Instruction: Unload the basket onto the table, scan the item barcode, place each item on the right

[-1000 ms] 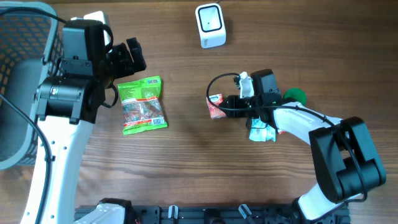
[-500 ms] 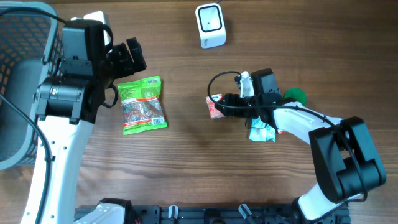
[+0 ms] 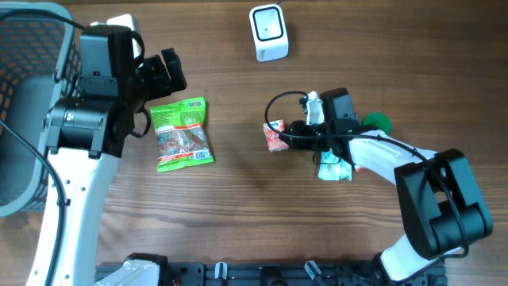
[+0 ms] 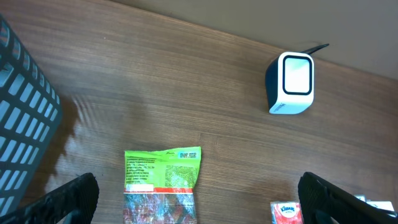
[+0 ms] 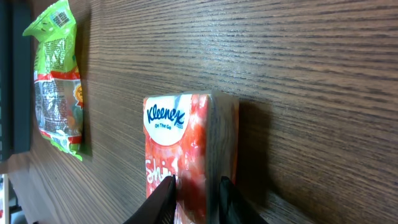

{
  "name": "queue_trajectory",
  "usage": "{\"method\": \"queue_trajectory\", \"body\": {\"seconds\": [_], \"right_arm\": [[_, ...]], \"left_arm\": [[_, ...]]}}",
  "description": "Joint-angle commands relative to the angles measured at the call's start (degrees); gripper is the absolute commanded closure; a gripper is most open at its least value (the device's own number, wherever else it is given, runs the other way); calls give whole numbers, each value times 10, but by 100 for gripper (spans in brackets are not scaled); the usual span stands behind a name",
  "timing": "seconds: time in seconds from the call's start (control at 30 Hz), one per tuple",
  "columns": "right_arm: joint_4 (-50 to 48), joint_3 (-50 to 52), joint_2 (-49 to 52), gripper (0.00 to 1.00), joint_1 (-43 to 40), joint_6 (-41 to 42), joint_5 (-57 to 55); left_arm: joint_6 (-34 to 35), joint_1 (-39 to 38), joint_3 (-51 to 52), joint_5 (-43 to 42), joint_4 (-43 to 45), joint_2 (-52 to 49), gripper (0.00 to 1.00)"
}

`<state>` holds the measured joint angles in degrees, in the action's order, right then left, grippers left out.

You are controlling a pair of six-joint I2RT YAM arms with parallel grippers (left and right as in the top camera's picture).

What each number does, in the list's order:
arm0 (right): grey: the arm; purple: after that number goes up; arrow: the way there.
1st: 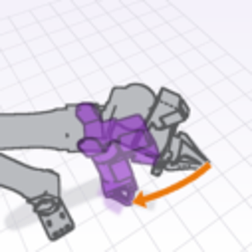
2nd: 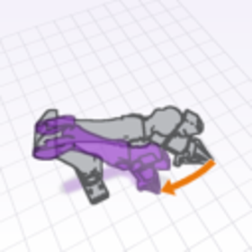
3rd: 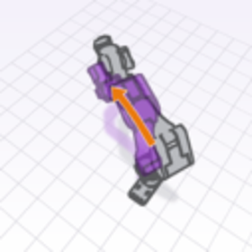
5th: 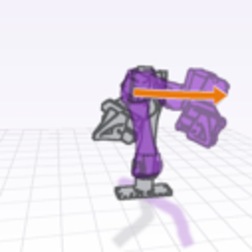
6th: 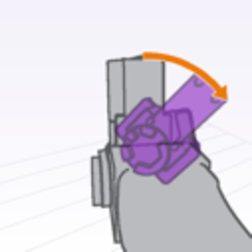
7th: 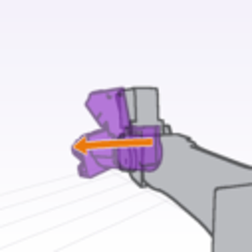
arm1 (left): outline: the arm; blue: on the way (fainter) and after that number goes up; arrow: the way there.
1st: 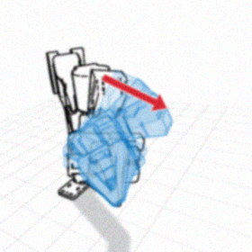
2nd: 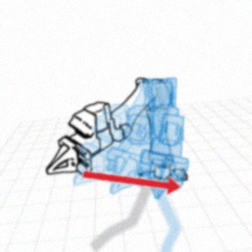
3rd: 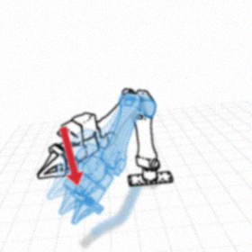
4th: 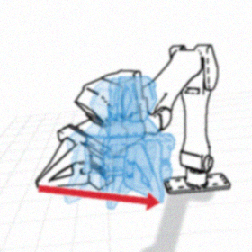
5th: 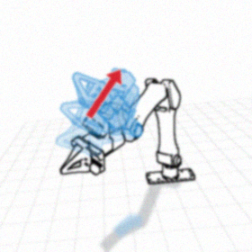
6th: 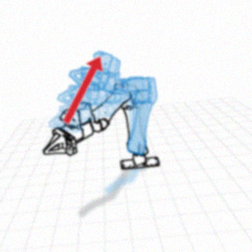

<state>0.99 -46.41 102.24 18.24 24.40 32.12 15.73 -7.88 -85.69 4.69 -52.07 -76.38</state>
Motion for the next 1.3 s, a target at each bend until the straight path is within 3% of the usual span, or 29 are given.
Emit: {"method": "queue_trajectory", "body": {"seconds": [0.0,0.33,0.4,0.57,0.63,0.73,0.77,1.03,1.1,1.27], "right_arm": [[-3,4,-2,78,3,-9,7],[-3,4,-2,78,15,-9,-7],[-3,4,-2,84,28,-8,-28],[-7,4,-2,86,48,5,-64],[-6,4,-2,96,48,13,-68],[-10,3,-2,96,45,13,-64],[-12,3,-3,96,39,13,-44],[-44,2,-27,96,-164,-13,525],[-44,2,-27,96,-188,-36,604],[-40,3,-36,96,-213,-18,609]], "left_arm": [[-7,-1,-3,5,1,1,0],[-7,-1,-3,5,1,1,0],[-7,-1,-3,5,1,1,0],[-7,-1,-3,5,1,1,0],[-7,-1,-3,5,1,1,0],[-7,-1,-3,5,1,1,0],[-7,-1,-3,5,1,1,0],[-7,-1,-3,5,1,1,0],[-7,-1,-3,5,1,1,0],[-7,-1,-3,5,1,1,0]]}}
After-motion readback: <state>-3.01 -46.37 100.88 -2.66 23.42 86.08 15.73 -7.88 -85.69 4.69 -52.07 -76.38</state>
